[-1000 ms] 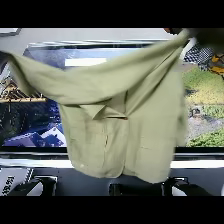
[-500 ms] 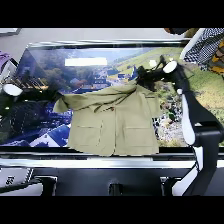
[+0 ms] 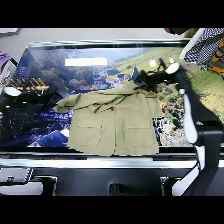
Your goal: Fold the clothes and pants, and hang the long-sleeved shirts on hangers.
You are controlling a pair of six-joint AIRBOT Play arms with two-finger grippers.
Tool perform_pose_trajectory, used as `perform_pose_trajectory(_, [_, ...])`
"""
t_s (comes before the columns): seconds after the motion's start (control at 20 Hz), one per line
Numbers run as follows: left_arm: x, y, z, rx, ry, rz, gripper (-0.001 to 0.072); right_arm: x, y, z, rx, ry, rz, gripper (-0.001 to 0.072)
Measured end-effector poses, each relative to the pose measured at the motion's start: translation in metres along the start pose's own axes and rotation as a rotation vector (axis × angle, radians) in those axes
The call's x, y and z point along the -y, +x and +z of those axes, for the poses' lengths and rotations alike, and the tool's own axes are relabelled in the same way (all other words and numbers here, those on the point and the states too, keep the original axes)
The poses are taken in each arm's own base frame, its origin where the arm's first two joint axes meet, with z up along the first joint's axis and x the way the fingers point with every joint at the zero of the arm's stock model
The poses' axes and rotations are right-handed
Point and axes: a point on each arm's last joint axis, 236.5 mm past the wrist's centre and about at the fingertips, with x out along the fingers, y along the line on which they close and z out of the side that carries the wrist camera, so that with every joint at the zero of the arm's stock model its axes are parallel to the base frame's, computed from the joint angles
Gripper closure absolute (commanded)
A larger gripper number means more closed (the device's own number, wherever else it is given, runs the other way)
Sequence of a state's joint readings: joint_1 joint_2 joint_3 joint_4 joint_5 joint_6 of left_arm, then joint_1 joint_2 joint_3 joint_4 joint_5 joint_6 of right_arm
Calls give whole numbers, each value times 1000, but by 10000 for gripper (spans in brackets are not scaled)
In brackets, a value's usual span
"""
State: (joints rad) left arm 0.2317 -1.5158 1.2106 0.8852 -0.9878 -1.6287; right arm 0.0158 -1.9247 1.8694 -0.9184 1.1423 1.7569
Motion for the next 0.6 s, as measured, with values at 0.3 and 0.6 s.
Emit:
perform_pose_trajectory(0.3, [-52,-92,-13,-7,-9,19,98,75,-120,-48,-144,-201,-214,192])
perform_pose_trajectory(0.6, [-87,-95,-82,-67,-95,42,98,147,-143,-169,-277,-85,-277,166])
